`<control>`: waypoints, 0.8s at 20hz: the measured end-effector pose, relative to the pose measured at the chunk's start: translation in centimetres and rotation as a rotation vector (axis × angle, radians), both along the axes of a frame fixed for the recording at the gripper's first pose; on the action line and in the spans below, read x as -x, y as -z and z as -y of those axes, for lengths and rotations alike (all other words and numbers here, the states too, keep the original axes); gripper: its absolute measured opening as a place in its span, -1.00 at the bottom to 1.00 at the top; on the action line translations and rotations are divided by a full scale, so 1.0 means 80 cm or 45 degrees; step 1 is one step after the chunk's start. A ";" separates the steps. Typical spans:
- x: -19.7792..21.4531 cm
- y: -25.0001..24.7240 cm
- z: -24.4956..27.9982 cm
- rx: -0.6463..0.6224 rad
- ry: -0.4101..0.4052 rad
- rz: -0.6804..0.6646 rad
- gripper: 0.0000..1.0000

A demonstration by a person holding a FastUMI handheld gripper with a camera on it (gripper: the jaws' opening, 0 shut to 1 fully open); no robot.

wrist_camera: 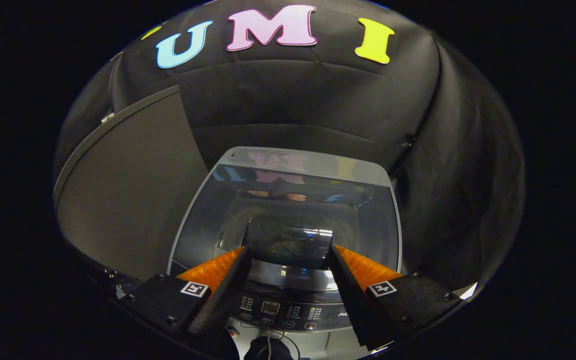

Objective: Put the clothes into the washing machine and then close the washing machine lid.

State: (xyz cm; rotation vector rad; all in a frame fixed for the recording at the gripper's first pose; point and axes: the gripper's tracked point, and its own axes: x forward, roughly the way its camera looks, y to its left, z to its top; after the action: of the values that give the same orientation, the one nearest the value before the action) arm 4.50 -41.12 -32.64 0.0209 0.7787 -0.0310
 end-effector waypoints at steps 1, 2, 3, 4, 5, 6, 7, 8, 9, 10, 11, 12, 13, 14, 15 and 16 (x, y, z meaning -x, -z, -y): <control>-0.002 -0.004 0.001 0.001 0.001 0.004 0.99; -0.003 -0.009 0.001 -0.001 0.004 0.013 0.99; -0.006 -0.016 0.004 -0.003 0.009 0.025 0.99; -0.011 -0.023 0.005 -0.006 0.014 0.037 0.99; -0.017 -0.030 0.007 -0.005 0.017 0.051 1.00; -0.023 -0.036 0.008 -0.005 0.019 0.066 0.99; -0.029 -0.044 0.009 -0.006 0.022 0.083 1.00; -0.034 -0.054 0.010 -0.010 0.025 0.100 0.99; -0.041 -0.065 0.010 -0.015 0.030 0.120 0.99; -0.051 -0.077 0.009 -0.022 0.036 0.143 0.99; -0.057 -0.089 0.009 -0.028 0.042 0.165 1.00; -0.064 -0.104 0.009 -0.037 0.050 0.195 0.99; -0.070 -0.122 0.007 -0.046 0.056 0.230 0.99; -0.076 -0.139 0.007 -0.050 0.062 0.268 0.99; -0.083 -0.157 0.006 -0.052 0.065 0.307 0.99; -0.087 -0.173 0.003 -0.055 0.064 0.344 0.99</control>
State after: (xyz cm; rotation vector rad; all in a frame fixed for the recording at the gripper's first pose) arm 11.47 -41.34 -18.77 0.0837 0.5084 -0.0578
